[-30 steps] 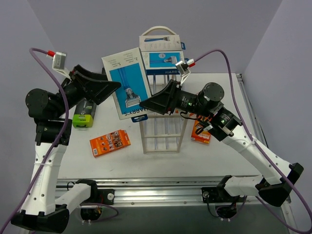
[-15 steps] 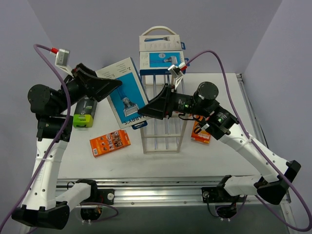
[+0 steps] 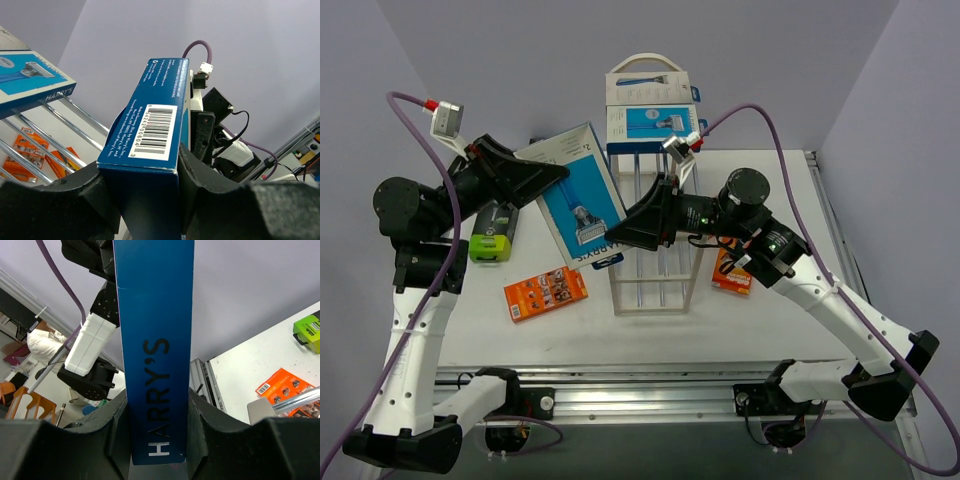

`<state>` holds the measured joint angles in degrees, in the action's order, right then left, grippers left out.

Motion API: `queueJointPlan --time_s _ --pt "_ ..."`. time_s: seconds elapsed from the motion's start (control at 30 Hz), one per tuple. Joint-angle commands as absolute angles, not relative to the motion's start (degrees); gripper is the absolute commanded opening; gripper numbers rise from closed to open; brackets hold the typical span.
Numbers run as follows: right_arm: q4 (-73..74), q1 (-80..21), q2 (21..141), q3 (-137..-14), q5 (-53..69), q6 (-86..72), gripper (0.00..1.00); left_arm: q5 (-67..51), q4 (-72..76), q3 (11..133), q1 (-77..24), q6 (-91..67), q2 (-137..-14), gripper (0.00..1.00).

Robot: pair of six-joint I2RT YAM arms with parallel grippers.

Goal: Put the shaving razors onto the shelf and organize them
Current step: Pass the shaving razor from the right arm to the left

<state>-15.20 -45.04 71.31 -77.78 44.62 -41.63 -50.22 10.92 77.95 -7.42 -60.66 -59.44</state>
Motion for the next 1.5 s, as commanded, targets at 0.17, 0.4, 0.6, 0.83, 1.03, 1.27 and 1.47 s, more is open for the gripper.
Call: queueJointPlan --time_s 0.17,0.4,0.6,0.83,1.03,1.27,1.47 --pt "-14.1 -43.8 67.9 -80.6 42.0 -40.4 0.58 -50.6 12.1 80.3 -5.9 -56.9 -58.4 0.19" --pt "-13.2 -43.1 67.2 -81.6 40.6 -40.5 0.67 -46.9 12.7 79.8 -3.9 -58.8 -56.6 0.13" --pt "-14.6 -43.1 66.5 -80.4 40.1 -41.8 0.68 -44.5 14.3 78.9 -0.4 -64.0 -55.2 0.03" --pt "-18.2 -43.1 65.6 -78.6 38.9 -43.6 0.68 -38.7 24.2 73.2 3.3 -76.7 -52.6 0.02" --pt "-23.1 -43.2 64.5 -75.4 37.7 -46.8 0.68 -31.7 33.9 66.8 4.1 -86.6 -50.8 0.02" --pt "-28.3 -44.3 65.4 -74.1 35.6 -50.2 0.68 -23.3 43.1 59.4 4.2 -94.0 -49.5 0.02" --pt "-30.4 -46.8 67.4 -74.3 31.5 -51.2 0.68 -18.2 43.4 57.2 4.1 -93.9 -47.0 0.02"
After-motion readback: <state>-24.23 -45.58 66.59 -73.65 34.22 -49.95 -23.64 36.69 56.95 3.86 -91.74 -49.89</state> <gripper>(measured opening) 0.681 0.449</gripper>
